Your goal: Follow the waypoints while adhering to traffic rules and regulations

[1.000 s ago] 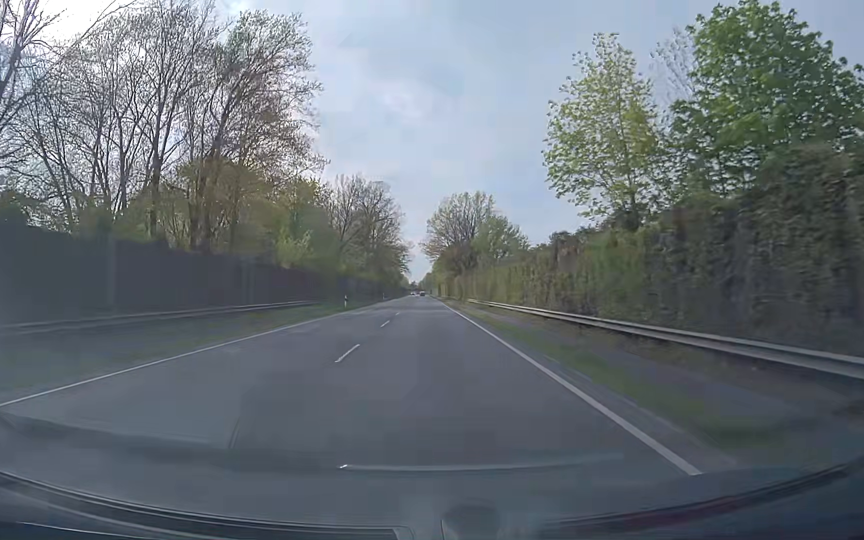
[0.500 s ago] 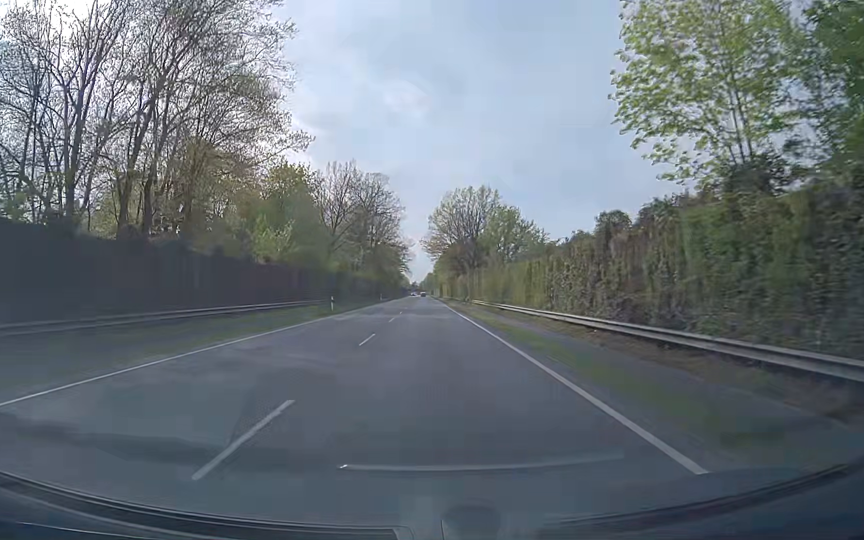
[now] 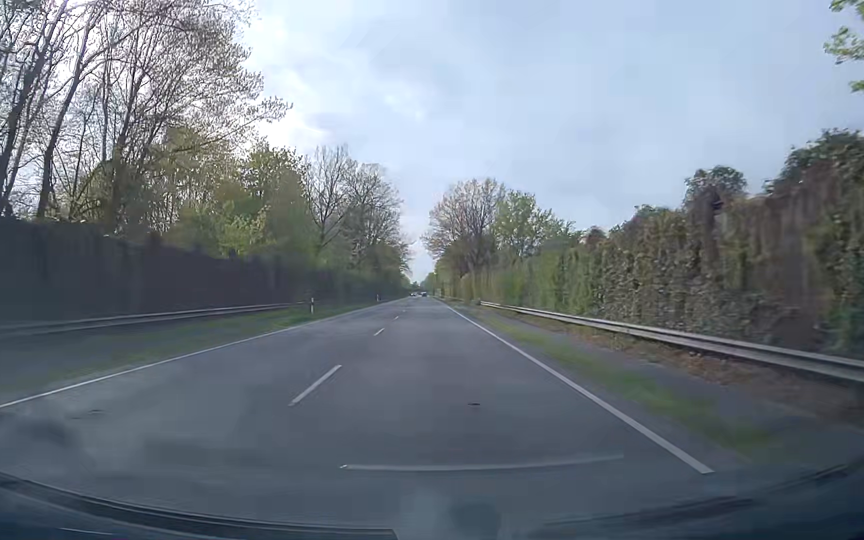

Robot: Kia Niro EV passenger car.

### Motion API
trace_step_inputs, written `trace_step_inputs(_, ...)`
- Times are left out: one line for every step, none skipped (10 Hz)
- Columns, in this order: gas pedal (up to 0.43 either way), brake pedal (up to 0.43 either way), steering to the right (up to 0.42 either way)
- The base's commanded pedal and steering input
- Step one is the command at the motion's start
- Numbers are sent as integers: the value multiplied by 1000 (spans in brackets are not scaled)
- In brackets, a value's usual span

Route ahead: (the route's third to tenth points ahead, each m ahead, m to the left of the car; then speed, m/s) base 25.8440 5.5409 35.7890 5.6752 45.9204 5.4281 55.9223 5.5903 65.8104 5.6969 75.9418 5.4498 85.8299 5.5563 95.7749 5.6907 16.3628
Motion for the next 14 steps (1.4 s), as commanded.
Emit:
trace_step_inputs(118,0,-5)
trace_step_inputs(118,0,-5)
trace_step_inputs(118,0,-5)
trace_step_inputs(118,0,-5)
trace_step_inputs(118,0,-5)
trace_step_inputs(118,0,-4)
trace_step_inputs(118,0,-4)
trace_step_inputs(118,0,-4)
trace_step_inputs(118,0,-4)
trace_step_inputs(118,0,-4)
trace_step_inputs(118,0,-4)
trace_step_inputs(118,0,-4)
trace_step_inputs(118,0,-4)
trace_step_inputs(118,0,-4)
